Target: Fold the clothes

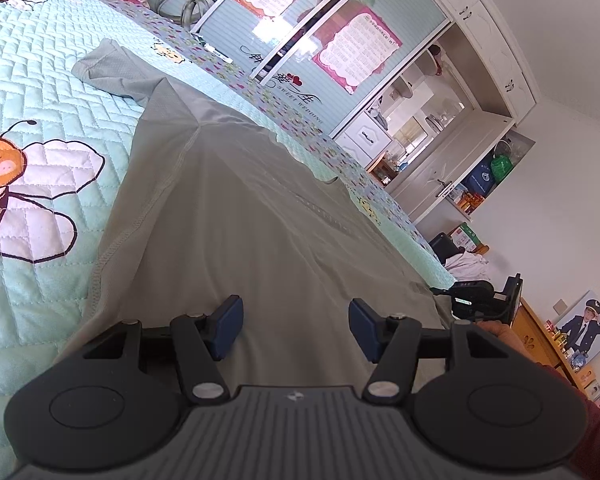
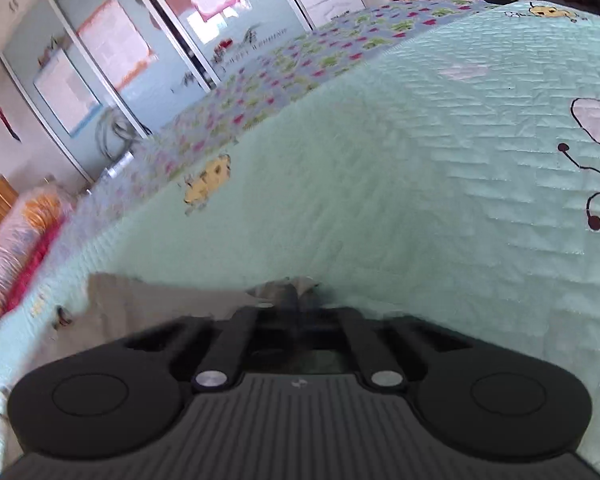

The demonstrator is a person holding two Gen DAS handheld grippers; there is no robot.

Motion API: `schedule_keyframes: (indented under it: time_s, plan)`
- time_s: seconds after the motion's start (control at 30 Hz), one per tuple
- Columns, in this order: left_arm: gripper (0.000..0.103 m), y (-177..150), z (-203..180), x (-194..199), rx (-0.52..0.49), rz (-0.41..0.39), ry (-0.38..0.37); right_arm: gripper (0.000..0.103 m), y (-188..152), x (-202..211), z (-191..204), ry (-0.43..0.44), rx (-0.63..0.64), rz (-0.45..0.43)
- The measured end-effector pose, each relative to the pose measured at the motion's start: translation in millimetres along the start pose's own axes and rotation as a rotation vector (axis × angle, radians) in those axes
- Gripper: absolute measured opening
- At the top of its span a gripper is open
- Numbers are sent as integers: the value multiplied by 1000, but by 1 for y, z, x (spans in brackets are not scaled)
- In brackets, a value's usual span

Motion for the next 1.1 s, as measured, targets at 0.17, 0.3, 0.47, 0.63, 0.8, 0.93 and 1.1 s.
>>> schedule_keyframes:
  time_s: [0.17, 0.3, 0.47, 0.63, 0.8, 0.93, 1.1]
  plan:
    - [62, 0, -1, 1, 6, -1, -5, 0, 0, -2, -12, -26, -12, -55]
    - [62, 2, 0, 1, 9, -1, -8, 21, 4, 10, -18, -31, -85, -92]
    - [62, 3, -1, 1, 9, 1, -3, 48, 2, 54, -36, -142, -298, -236]
    - [62, 5, -4, 0, 8, 13, 35, 46, -9, 62, 28, -32, -107, -210]
    - [62, 11, -35, -8, 7, 83, 61, 44, -21, 24, 133, 209, 59, -37]
    - [63, 59, -60, -34, -20, 30, 43, 46, -11, -5, 189, 257, 127, -44]
    - [72, 137, -53, -83, -119, -91, 208, 49, -5, -50, 229, 251, 182, 1]
Point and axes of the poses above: each gripper's, at about its wrist camera, not at the fingertips, and x roughly against the way its jaws point, z to its left, y to its top, the point moved 8 cm from there along -x, roughly the way its jaws point, and after that the axes turned 4 degrees about x, right-handed, at the moved point
